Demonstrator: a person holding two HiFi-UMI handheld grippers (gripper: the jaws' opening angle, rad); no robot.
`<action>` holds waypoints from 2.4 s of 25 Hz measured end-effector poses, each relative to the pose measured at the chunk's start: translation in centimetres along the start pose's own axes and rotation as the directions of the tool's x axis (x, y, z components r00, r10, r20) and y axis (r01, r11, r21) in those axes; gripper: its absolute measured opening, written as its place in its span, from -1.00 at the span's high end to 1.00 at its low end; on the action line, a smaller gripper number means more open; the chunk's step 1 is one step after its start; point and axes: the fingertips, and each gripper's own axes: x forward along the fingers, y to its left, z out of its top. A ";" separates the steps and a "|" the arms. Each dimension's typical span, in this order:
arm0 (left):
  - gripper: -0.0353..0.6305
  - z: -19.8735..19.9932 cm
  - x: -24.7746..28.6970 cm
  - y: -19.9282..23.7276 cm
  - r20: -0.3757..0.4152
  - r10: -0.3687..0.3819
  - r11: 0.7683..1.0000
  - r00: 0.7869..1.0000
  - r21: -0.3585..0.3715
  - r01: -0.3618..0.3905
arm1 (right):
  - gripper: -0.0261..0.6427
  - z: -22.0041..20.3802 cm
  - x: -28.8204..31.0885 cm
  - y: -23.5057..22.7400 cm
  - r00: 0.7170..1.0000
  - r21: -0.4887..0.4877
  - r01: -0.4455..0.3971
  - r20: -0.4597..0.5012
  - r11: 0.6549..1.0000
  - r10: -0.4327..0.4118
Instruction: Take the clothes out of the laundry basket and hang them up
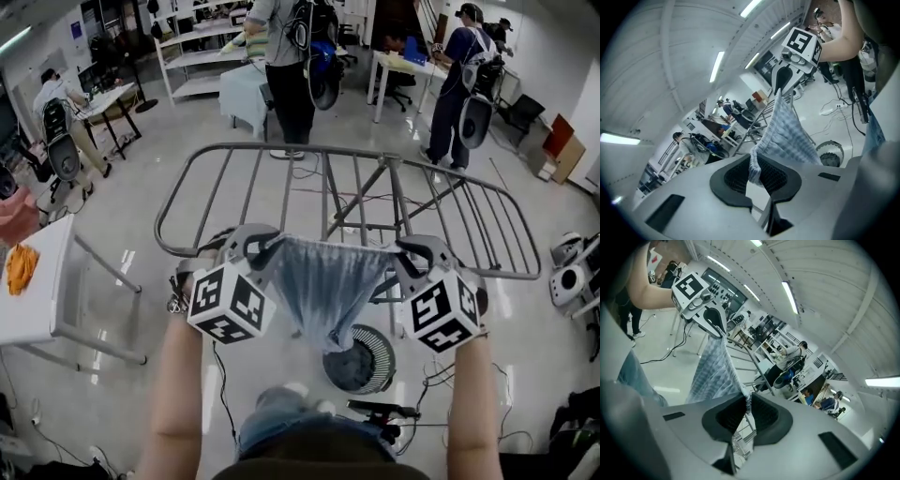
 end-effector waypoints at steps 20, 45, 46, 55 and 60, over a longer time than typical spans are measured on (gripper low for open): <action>0.78 13.4 -13.1 24.9 0.137 0.737 0.581 0.662 0.373 -0.724 | 0.81 19.2 -10.0 -20.2 0.778 -0.300 0.623 0.334 0.723 -0.532; 0.78 12.6 -9.8 37.0 0.270 0.846 0.161 0.460 0.692 -0.703 | 0.81 25.9 -3.3 -29.1 0.698 -0.525 0.699 0.354 0.485 -0.622; 0.78 12.0 -9.0 37.8 0.277 0.842 0.157 0.462 0.695 -0.702 | 0.81 26.3 -2.2 -29.5 0.694 -0.527 0.701 0.351 0.480 -0.628; 0.78 8.9 -0.4 45.3 0.329 0.795 0.137 0.510 0.722 -0.678 | 0.81 27.6 7.5 -35.6 0.689 -0.589 0.674 0.286 0.445 -0.666; 0.78 5.2 6.4 47.1 0.310 0.761 0.194 0.569 0.730 -0.656 | 0.81 26.0 14.9 -36.6 0.724 -0.610 0.628 0.230 0.483 -0.650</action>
